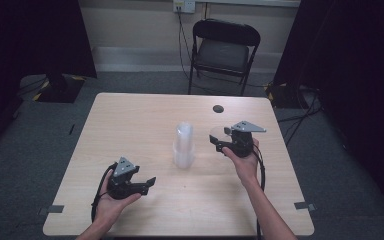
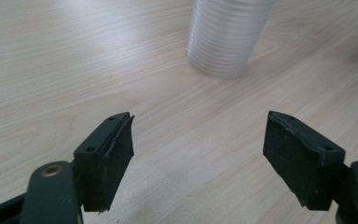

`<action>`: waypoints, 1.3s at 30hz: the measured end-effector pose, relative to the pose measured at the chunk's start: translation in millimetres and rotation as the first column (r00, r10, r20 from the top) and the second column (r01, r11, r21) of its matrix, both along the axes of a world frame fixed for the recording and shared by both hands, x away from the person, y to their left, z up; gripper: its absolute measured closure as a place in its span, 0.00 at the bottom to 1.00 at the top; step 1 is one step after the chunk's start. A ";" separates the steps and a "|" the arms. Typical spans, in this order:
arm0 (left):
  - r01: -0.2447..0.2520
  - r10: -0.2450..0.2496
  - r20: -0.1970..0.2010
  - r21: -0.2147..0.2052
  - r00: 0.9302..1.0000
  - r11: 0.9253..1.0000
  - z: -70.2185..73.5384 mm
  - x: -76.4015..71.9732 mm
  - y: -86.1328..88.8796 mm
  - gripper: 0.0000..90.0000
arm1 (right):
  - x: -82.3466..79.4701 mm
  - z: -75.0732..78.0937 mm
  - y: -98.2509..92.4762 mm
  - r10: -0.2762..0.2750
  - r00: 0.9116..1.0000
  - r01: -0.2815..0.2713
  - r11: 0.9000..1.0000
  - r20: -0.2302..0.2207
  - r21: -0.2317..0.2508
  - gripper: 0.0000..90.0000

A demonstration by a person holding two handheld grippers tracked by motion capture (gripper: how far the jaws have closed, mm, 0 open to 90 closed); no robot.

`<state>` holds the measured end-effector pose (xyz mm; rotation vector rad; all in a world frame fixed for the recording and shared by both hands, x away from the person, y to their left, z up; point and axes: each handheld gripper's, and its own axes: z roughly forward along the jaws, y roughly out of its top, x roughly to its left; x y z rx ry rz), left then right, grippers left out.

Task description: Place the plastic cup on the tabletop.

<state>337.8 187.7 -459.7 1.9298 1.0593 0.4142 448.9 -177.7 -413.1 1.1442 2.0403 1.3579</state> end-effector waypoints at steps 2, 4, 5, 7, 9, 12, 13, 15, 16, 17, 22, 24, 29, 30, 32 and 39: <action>0.003 -0.003 -0.005 -0.003 1.000 1.000 -1.0 0.2 -0.6 0.27 | 3.9 -1.7 0.1 -0.011 1.000 0.011 1.000 0.002 -0.001 0.33; 0.006 -0.006 -0.007 -0.002 1.000 1.000 -1.2 -0.1 -1.1 0.27 | 5.5 -2.9 0.4 -0.017 1.000 0.017 1.000 0.003 -0.002 0.33; 0.017 -0.017 -0.008 0.000 1.000 1.000 -1.8 -0.2 -2.5 0.27 | 8.6 -6.8 1.5 -0.027 1.000 0.027 1.000 -0.003 0.004 0.33; 0.020 -0.020 -0.006 0.009 1.000 1.000 -2.0 -0.5 -3.8 0.27 | 12.7 -12.1 3.5 -0.034 0.999 0.034 0.999 -0.008 0.001 0.33; 0.024 -0.024 -0.005 0.002 1.000 1.000 -2.1 -1.4 -5.1 0.27 | 17.6 -18.2 6.2 -0.041 0.999 0.041 0.999 -0.023 -0.004 0.32; 0.029 -0.029 0.001 0.010 1.000 1.000 -1.4 -1.8 -4.5 0.27 | 23.6 -24.1 7.8 -0.047 0.998 0.048 0.999 -0.051 0.011 0.31; 0.029 -0.029 -0.001 0.005 1.000 1.000 -1.6 -1.7 -4.5 0.27 | 25.7 -25.7 8.4 -0.052 0.997 0.052 0.999 -0.056 0.008 0.31; 0.028 -0.028 -0.003 0.004 1.000 1.000 -2.1 -1.2 -4.4 0.27 | 30.2 -28.7 9.3 -0.060 0.996 0.060 0.998 -0.064 0.005 0.31; 0.027 -0.027 -0.005 0.003 1.000 1.000 -2.3 -1.1 -4.3 0.27 | 32.8 -30.1 9.5 -0.061 0.996 0.062 0.998 -0.069 0.006 0.31; 0.027 -0.027 -0.005 0.003 1.000 1.000 -2.3 -1.1 -4.3 0.27 | 35.1 -31.3 9.8 -0.059 0.996 0.060 0.998 -0.072 0.005 0.30; 0.034 -0.034 -0.005 0.013 0.999 0.999 -2.4 -0.9 -4.3 0.27 | 42.8 -32.8 13.0 -0.066 0.995 0.067 0.998 -0.073 0.009 0.30; 0.038 -0.038 -0.003 0.014 0.999 0.999 -2.3 -0.9 -4.2 0.27 | 44.6 -33.4 14.2 -0.070 0.995 0.070 0.998 -0.073 -0.001 0.29; 0.033 -0.033 -0.003 0.004 0.999 0.999 -2.3 -1.1 -4.1 0.27 | 48.2 -38.5 14.9 -0.080 0.993 0.079 0.997 -0.087 -0.006 0.29; 0.034 -0.034 -0.004 0.006 0.999 0.999 -2.5 -1.0 -4.0 0.27 | 48.7 -39.1 15.5 -0.079 0.993 0.078 0.997 -0.086 -0.010 0.28; 0.035 -0.034 -0.004 0.011 0.999 0.999 -2.6 -0.6 -3.9 0.27 | 50.0 -40.1 15.7 -0.079 0.993 0.078 0.997 -0.088 -0.014 0.29; 0.035 -0.035 -0.003 0.011 0.999 0.999 -2.6 -0.6 -3.9 0.27 | 47.9 -43.2 14.0 -0.080 0.993 0.078 0.997 -0.086 -0.020 0.27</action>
